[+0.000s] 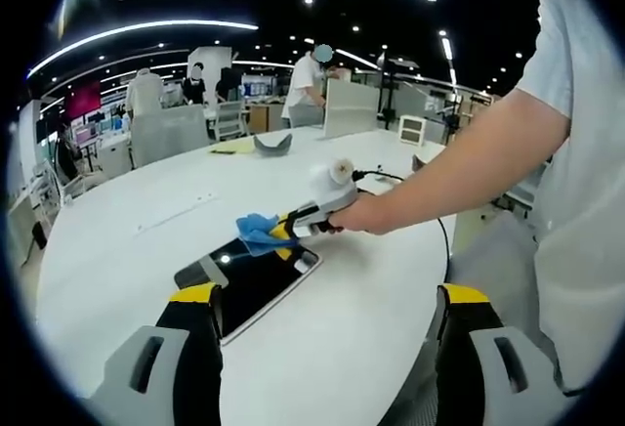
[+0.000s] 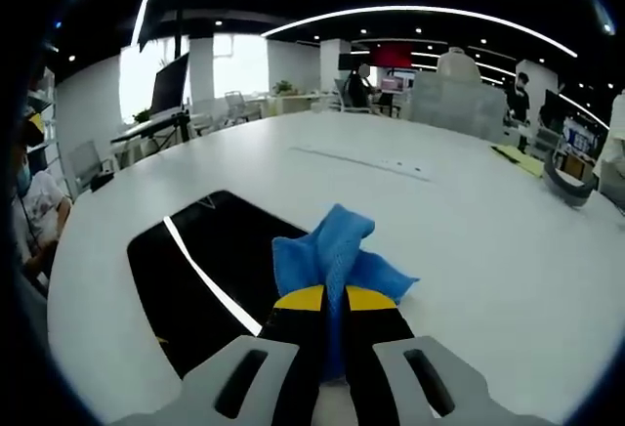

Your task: Wipe the mirror surface with the cleaning cloth until all visible marks leave the cleaned area.

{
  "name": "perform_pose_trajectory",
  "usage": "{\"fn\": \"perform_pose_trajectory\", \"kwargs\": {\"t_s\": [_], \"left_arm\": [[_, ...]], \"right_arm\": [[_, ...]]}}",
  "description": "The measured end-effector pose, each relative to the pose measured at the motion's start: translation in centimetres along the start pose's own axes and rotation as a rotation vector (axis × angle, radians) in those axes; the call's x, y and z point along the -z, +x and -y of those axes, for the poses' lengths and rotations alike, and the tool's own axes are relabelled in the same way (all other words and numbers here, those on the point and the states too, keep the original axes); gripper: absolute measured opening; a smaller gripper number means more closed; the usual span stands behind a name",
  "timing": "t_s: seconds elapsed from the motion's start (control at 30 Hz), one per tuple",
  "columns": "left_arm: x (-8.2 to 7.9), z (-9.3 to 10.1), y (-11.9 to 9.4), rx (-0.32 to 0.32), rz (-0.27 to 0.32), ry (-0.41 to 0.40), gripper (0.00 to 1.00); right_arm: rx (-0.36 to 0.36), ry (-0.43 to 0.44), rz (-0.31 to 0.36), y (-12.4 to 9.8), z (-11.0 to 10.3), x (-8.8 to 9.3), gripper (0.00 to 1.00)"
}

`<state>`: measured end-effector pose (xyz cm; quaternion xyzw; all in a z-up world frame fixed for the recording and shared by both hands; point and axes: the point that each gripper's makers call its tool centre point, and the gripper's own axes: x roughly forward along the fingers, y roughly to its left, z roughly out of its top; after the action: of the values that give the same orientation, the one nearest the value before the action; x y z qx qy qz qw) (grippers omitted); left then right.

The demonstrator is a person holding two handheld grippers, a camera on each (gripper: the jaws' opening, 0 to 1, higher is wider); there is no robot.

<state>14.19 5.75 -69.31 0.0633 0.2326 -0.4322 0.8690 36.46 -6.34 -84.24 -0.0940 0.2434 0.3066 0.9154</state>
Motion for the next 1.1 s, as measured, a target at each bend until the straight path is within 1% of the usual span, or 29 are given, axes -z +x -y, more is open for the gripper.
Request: {"fn": "perform_pose_trajectory", "kwargs": {"t_s": [0.13,0.37,0.47,0.57,0.7,0.77,0.8,0.9,0.97,1.03,1.1], "left_arm": [[-0.2,0.0,-0.1,0.0,0.007,-0.001,0.91],[0.0,-0.2,-0.6,-0.009,0.012,-0.009,0.91],[0.1,-0.3,-0.9,-0.018,0.011,-0.011,0.91],[-0.7,-0.4,-2.0,-0.044,0.009,-0.016,0.9],[-1.4,-0.6,-3.9,-0.091,-0.014,0.023,0.9],[-1.9,-0.9,-4.9,-0.121,-0.007,0.015,0.9],[-2.2,-1.1,-5.7,-0.146,0.002,0.0,0.9],[-1.9,-0.7,-6.6,-0.166,-0.001,-0.002,0.9],[-1.2,-0.7,-6.8,-0.171,-0.024,-0.004,0.89],[-1.2,-0.6,-7.1,-0.169,-0.024,0.001,0.89],[-1.4,-0.9,-7.4,-0.172,-0.016,-0.002,0.89]], "right_arm": [[0.006,0.007,0.001,0.0,0.0,0.0,0.01],[0.016,0.008,-0.001,0.0,0.0,0.0,0.01],[0.031,0.034,0.003,0.0,0.0,0.0,0.01],[0.057,0.048,-0.005,0.0,0.1,0.0,0.01],[0.094,0.072,-0.007,-0.1,0.1,0.1,0.01],[0.115,0.077,-0.008,-0.1,0.1,0.1,0.01],[0.13,0.073,-0.009,-0.3,-0.1,0.2,0.01],[0.148,0.097,-0.01,-0.5,0.1,0.3,0.01],[0.16,0.1,-0.021,-0.7,0.0,0.4,0.01],[0.175,0.111,-0.033,-1.0,0.0,0.6,0.01],[0.196,0.126,-0.035,-1.0,0.0,0.7,0.01]]}}
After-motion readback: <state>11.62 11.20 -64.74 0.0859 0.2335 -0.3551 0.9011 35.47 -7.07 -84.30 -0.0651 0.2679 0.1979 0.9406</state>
